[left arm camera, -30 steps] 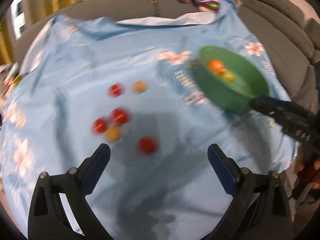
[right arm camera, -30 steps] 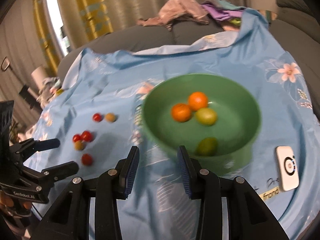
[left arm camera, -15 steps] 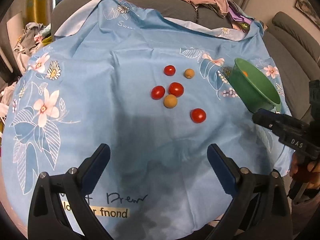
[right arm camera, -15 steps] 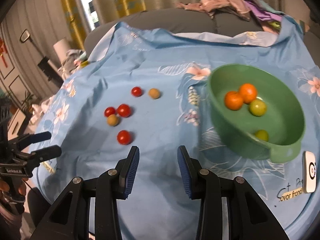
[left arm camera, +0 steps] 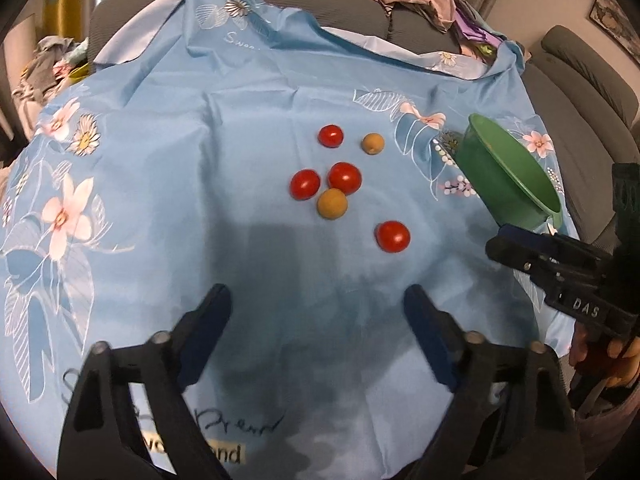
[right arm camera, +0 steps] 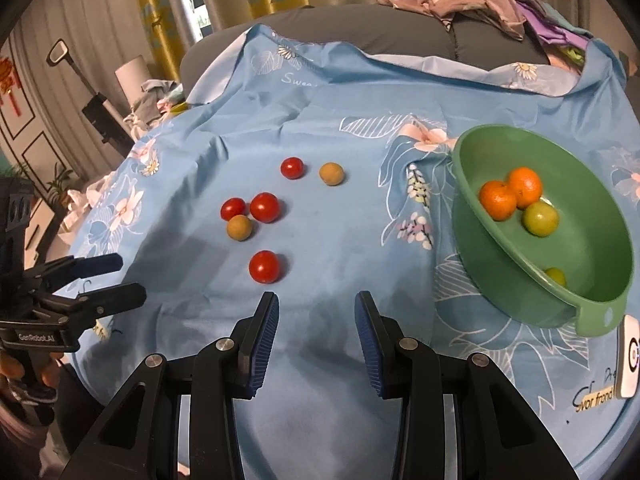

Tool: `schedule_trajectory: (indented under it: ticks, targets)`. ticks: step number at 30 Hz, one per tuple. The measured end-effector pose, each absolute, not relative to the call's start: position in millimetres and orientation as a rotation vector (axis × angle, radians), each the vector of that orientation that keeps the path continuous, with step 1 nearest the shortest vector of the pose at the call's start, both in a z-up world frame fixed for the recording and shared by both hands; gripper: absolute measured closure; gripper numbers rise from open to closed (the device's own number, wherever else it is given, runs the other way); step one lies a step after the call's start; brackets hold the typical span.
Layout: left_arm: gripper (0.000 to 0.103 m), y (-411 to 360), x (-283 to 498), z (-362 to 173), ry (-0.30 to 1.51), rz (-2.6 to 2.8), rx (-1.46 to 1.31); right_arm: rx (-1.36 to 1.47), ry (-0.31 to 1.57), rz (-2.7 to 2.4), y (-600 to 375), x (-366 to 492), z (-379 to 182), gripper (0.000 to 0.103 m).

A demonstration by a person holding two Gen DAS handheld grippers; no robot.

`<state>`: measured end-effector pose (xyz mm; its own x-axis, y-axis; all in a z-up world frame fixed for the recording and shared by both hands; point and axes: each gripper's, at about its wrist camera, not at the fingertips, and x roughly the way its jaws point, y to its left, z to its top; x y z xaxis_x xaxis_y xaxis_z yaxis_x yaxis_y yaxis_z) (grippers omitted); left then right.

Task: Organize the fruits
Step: 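Move both tools back toward the small fruits, then grasp a small yellow fruit with the left tool while the right tool grasps another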

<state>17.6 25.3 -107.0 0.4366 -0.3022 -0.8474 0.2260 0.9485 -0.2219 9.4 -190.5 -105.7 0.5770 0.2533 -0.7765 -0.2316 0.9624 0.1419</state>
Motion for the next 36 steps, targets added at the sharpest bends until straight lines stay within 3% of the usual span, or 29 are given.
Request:
schedule_trajectory:
  ticks: [5, 8, 12, 20, 28, 36]
  targets:
    - [0.035, 13, 41, -116, 1.079, -0.348, -0.06, 0.025, 0.92, 0.294, -190, 14, -111, 0.063]
    - [0.037, 6, 56, -124, 1.09, -0.355, -0.05, 0.026, 0.927, 0.294, -192, 16, -114, 0.063]
    - [0.053, -4, 76, -137, 1.123, -0.372, -0.036, 0.033, 0.938, 0.291, -196, 21, -119, 0.063]
    - [0.055, -17, 97, -148, 1.135, -0.384, 0.001, 0.044, 0.949, 0.292, -200, 29, -125, 0.063]
    - [0.078, -16, 106, -154, 1.129, -0.378, 0.013, 0.047, 0.954, 0.296, -201, 38, -128, 0.063]
    - [0.078, 6, 100, -137, 1.096, -0.378, -0.051, 0.066, 0.961, 0.315, -195, 63, -128, 0.063]
